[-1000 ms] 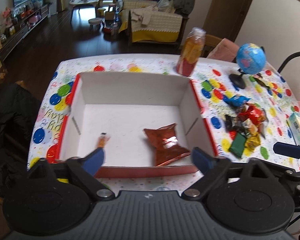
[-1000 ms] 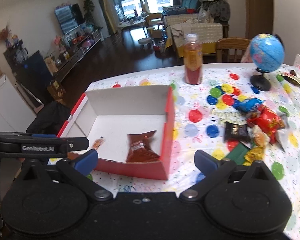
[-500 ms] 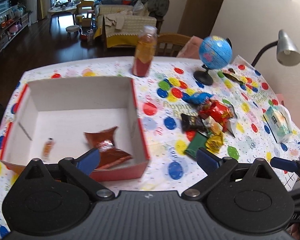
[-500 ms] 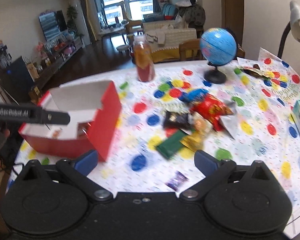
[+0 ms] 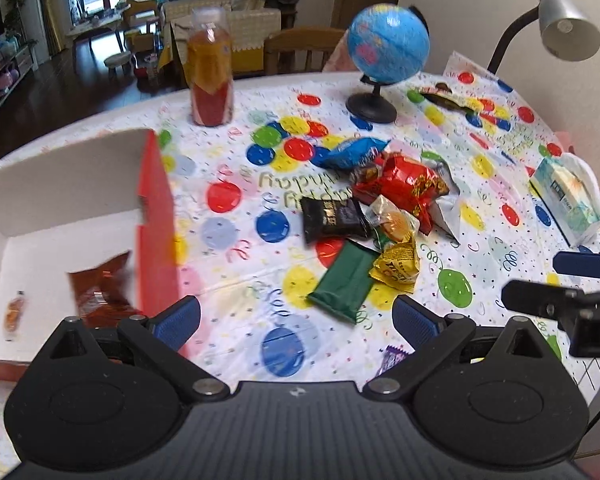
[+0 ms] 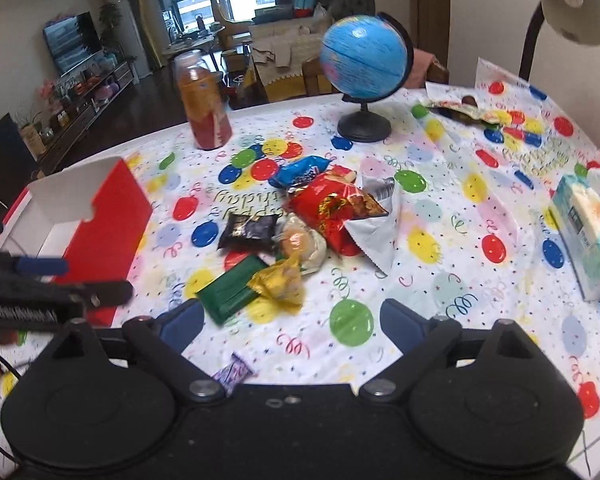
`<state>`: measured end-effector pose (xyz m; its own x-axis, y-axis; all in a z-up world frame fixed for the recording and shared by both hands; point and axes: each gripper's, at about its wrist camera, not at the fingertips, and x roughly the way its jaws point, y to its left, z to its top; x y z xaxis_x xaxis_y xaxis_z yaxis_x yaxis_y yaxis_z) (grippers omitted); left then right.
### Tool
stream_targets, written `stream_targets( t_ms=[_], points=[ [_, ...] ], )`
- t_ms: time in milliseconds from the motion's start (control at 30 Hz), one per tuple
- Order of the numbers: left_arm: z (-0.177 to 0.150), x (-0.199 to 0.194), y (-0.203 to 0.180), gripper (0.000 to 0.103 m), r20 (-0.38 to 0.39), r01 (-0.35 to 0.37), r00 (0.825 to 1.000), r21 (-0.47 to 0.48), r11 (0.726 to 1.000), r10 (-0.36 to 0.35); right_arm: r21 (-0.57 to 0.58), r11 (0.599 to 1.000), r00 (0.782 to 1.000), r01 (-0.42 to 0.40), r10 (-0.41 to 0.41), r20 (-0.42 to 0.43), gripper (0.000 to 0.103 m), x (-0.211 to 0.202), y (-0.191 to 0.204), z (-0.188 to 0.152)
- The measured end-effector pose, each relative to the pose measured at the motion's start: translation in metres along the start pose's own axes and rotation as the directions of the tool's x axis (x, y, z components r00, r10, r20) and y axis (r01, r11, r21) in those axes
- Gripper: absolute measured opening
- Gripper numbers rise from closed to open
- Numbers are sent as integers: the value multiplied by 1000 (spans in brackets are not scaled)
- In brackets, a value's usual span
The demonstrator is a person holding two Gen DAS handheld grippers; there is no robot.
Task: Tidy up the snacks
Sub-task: 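Move both tools back from the box toward the remaining snacks, then grasp the yellow foil packet with the right tool while the left tool grasps the green bar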
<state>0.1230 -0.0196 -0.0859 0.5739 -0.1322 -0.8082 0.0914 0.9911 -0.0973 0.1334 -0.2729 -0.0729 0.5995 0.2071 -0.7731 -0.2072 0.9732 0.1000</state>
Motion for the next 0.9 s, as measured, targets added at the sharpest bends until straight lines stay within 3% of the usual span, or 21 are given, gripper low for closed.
stream_targets(
  t_ms=[200,433,600,667,833,900],
  points=[
    [5,44,-19,102,-64,11,998,23,1000,-10,31,999,998,-36,38,-50,87,37,-15,15],
    [4,78,-29,101,-61,-24,998,60,998,27,128,989,988,-77,93,-121,78,85,-24,33],
    [4,98,-35,93,-87,-13,996,107,994,23,169,981,976,-92,123,-181,66,114,-22,36],
    [4,105,-37,88,-101,-3,995,119,993,15,183,978,971,-102,137,-193,66,121,-21,36],
    [3,117,-47,86,-112,27,994,201,979,-4,169,981,965,-96,133,-225,66,132,-15,38],
    [3,123,-48,80,-125,32,992,211,977,-5,169,981,963,-98,137,-232,64,135,-14,38]
  ],
)
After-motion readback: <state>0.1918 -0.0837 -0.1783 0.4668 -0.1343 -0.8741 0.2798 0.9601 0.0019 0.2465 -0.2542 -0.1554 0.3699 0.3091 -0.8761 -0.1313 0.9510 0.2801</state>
